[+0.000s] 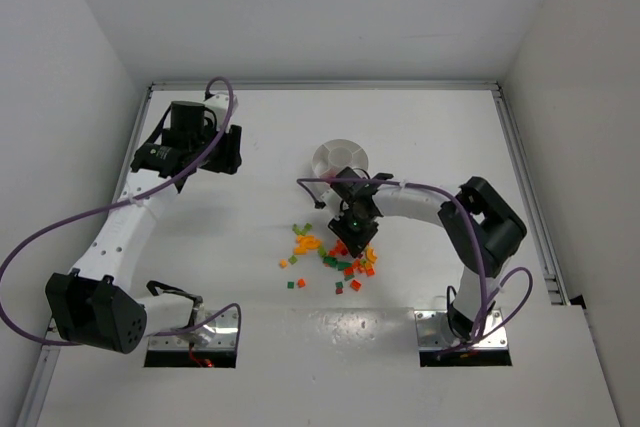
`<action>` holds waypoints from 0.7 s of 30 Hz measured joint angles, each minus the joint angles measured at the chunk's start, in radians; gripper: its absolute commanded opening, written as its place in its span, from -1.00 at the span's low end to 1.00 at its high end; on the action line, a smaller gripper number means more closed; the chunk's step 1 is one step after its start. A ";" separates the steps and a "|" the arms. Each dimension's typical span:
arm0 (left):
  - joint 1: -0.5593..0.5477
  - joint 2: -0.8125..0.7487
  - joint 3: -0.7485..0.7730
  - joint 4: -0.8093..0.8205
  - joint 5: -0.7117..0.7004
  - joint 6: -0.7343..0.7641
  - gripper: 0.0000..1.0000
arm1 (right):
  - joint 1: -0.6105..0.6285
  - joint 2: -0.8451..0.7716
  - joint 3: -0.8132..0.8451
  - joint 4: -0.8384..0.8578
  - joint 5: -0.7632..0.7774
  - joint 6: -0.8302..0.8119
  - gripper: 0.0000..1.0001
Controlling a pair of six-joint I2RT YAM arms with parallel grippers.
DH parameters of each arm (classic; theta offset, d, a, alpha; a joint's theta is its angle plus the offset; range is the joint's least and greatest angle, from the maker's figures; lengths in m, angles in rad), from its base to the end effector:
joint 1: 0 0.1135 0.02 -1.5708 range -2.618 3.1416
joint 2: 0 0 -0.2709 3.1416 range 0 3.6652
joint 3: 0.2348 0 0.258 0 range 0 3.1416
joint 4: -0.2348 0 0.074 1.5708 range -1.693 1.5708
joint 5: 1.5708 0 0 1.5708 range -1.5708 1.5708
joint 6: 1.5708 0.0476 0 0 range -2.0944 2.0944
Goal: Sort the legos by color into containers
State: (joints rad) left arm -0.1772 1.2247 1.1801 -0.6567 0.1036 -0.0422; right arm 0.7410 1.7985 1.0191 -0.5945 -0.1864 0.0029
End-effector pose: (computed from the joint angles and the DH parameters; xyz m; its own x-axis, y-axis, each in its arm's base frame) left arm 0.2690 -0.0532 0.3388 -0.6452 0.0729 -0.7605 0.2261 0.9691 -0.0989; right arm 0.2342 0.2262 0.1253 -0.7255 -0.6599 -0.1951 -0.6880 0.7025 0.1823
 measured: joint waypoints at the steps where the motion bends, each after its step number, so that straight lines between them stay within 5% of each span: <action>1: 0.000 0.000 0.000 0.000 0.000 0.000 0.14 | 0.000 0.000 -0.010 -0.002 0.002 -0.001 -0.31; 12: 0.000 0.006 0.000 0.000 0.001 -0.004 0.14 | 0.000 -0.019 -0.044 -0.008 0.004 -0.002 -0.31; 21: 0.000 0.006 0.000 0.000 0.001 -0.004 0.14 | 0.001 -0.019 -0.045 -0.003 0.036 -0.002 -0.55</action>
State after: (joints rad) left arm -0.1772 1.2308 1.1801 -0.6567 0.1043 -0.0460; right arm 0.7422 1.7798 0.9745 -0.5972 -0.1501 0.0006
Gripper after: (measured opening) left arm 0.568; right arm 0.247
